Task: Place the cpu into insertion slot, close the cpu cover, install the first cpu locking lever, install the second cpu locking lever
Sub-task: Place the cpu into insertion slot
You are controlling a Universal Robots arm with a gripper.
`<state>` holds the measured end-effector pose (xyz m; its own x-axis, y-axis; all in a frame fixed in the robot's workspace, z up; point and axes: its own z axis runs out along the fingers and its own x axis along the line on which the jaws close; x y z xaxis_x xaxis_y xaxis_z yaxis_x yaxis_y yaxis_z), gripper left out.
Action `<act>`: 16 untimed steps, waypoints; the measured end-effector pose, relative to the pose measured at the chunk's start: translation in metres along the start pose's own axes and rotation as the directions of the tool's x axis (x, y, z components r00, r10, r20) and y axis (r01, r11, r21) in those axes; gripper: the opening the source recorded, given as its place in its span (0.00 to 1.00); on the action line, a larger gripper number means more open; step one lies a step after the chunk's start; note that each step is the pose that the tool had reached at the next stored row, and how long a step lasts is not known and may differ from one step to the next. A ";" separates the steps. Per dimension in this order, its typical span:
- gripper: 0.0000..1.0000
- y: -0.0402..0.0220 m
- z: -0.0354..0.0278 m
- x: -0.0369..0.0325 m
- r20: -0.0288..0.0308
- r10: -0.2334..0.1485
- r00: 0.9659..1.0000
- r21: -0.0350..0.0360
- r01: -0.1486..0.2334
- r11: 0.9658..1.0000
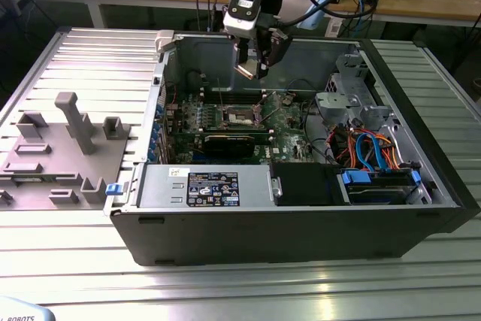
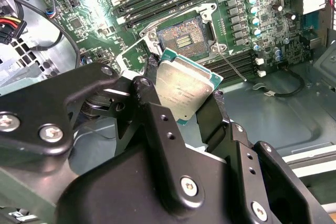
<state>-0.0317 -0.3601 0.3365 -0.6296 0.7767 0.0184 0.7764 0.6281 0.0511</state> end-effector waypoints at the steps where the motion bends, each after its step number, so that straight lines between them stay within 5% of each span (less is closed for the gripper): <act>1: 0.54 0.0000 0.0000 0.0000 0.000 0.001 1.000 0.000 -0.001 1.000; 16: 0.54 0.0000 0.0000 0.0000 0.001 0.027 1.000 0.000 -0.027 1.000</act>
<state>-0.0317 -0.3601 0.3365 -0.6083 0.7935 0.0184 0.7932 0.6069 0.0510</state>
